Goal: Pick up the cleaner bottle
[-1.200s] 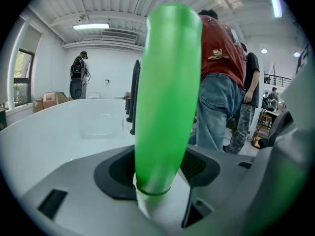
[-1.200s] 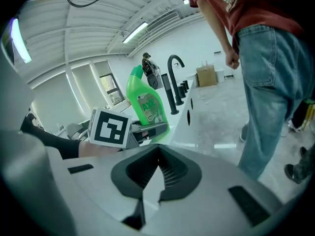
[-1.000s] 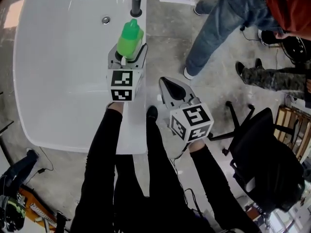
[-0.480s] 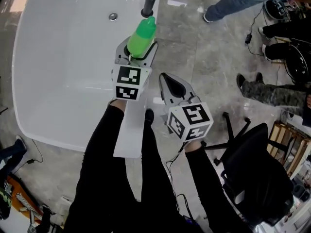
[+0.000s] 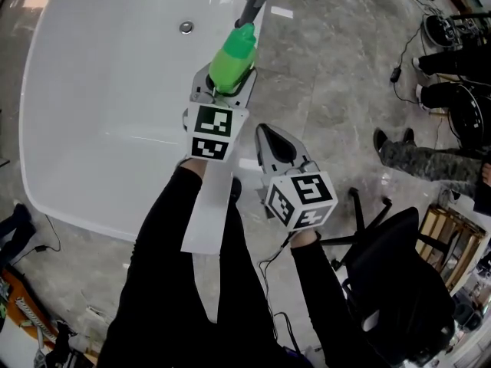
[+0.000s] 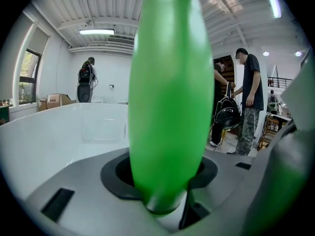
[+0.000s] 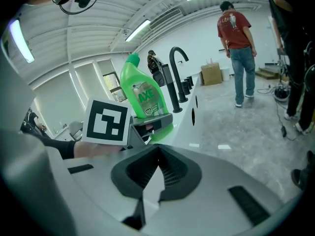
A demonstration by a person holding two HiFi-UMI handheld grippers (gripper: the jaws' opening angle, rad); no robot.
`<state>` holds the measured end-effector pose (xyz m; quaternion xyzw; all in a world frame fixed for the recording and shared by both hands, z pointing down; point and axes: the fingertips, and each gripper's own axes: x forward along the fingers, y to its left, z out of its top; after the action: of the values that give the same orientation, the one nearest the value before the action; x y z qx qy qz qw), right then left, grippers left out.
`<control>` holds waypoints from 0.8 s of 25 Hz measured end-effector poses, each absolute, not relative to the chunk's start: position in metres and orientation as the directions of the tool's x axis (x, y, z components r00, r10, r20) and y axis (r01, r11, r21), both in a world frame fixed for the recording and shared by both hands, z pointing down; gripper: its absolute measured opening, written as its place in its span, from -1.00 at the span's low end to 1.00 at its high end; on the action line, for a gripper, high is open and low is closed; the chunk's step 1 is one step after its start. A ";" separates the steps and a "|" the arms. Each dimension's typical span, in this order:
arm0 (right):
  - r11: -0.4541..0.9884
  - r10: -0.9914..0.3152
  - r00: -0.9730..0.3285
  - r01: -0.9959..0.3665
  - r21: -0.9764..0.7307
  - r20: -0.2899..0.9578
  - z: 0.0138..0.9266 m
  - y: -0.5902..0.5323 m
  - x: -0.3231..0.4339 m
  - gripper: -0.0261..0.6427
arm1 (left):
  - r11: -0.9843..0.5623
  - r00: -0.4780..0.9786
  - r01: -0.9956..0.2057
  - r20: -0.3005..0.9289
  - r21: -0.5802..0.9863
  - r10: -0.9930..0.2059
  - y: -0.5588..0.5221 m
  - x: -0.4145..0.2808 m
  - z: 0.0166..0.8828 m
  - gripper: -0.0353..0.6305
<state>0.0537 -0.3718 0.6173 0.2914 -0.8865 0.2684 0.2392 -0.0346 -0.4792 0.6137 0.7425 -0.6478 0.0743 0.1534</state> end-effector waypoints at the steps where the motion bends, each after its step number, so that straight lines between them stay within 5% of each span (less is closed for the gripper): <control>1: 0.687 -0.388 -0.715 -0.645 -0.335 0.582 0.618 -0.372 0.054 -0.92 | -0.112 0.148 -0.985 0.306 0.131 -0.940 -0.480 -0.035 0.613 -0.27; 20: 0.713 -0.418 -0.721 -0.637 -0.291 0.553 0.553 -0.372 0.034 -0.92 | -0.136 0.138 -0.990 0.210 0.023 -0.968 -0.447 -0.065 0.513 -0.29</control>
<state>0.0343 -0.3725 0.5532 0.2944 -0.8965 0.2380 0.2301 -0.0652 -0.4472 0.5134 0.7501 -0.6527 0.0723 0.0781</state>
